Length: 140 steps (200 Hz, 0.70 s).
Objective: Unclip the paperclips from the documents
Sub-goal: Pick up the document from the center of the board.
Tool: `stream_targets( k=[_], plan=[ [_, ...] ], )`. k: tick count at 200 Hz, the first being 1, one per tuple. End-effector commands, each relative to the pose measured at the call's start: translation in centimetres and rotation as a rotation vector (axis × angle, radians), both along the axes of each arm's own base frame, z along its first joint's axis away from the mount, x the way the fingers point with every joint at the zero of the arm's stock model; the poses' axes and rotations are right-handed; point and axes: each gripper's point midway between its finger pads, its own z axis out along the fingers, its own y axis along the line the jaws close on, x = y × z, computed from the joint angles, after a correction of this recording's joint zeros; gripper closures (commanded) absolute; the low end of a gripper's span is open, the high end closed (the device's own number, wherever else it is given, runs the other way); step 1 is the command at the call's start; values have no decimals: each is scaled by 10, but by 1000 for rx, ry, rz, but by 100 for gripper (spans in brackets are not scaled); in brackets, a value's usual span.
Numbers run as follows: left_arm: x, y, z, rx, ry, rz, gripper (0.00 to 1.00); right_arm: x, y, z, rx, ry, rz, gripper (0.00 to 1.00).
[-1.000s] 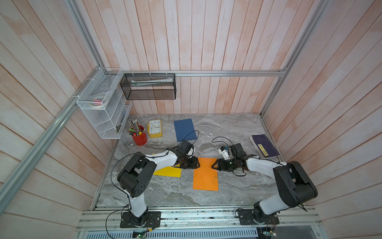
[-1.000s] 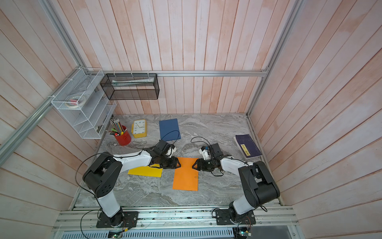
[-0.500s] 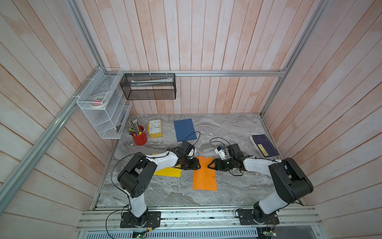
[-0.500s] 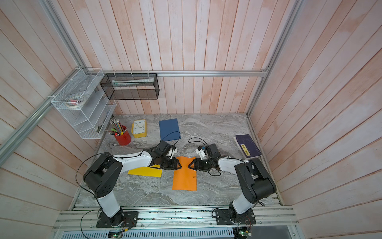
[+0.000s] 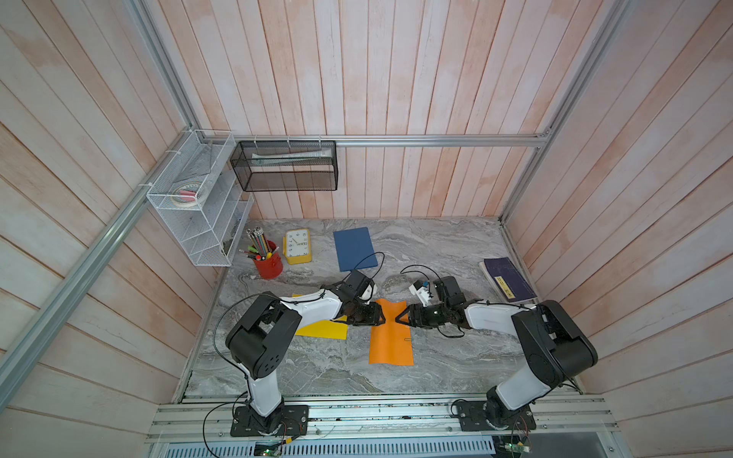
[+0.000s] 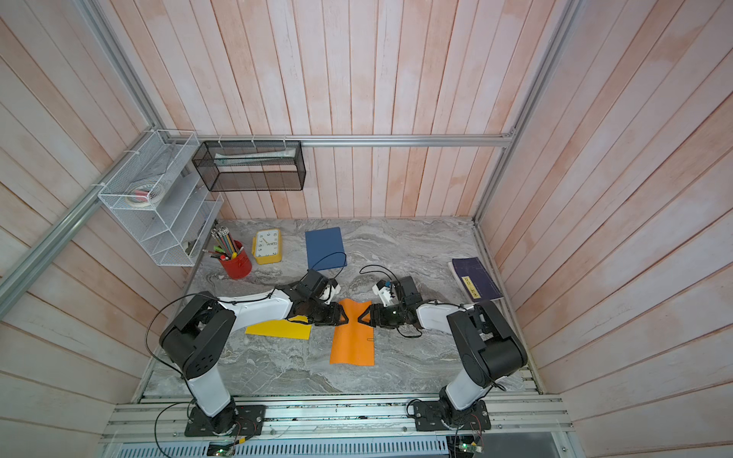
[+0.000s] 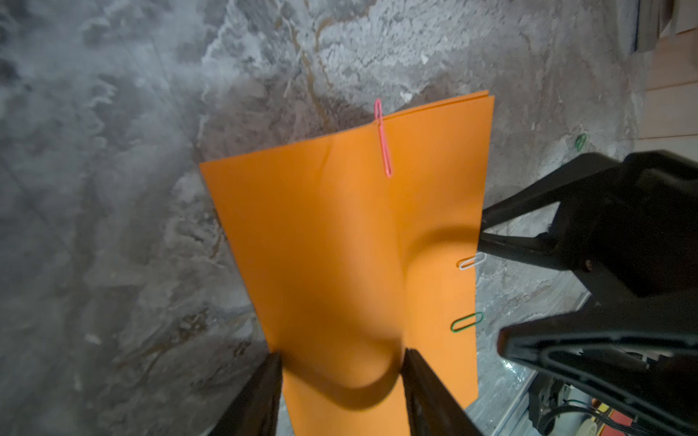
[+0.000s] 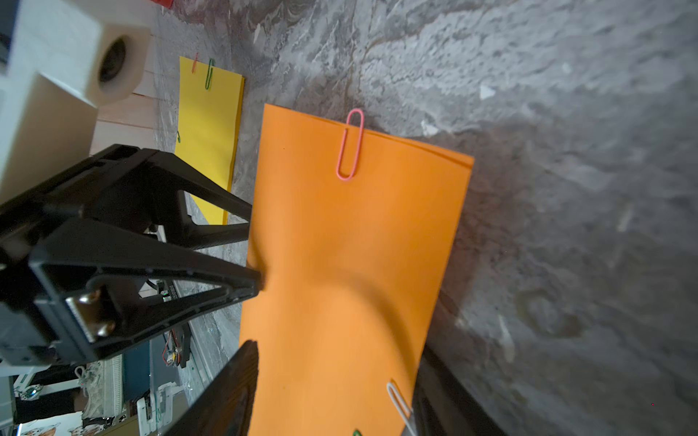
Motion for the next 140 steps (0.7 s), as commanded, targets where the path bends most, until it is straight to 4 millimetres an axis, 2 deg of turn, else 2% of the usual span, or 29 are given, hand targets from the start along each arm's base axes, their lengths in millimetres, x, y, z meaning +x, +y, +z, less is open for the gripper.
stream_targets(
  k=[1, 76, 106, 140],
  plan=[
    [-16, 4, -16, 34, 60, -23, 46, -29, -12, -38, -110, 148, 1, 33],
    [-15, -4, -8, 2, 54, -33, 47, -28, -8, -38, -107, 142, 0, 32],
    [-14, -4, -5, 3, 46, -30, 56, -30, -9, -37, -106, 141, 2, 32],
    [-11, -5, 7, -13, 17, -24, 65, -28, -14, -35, -106, 126, -11, 31]
  ],
)
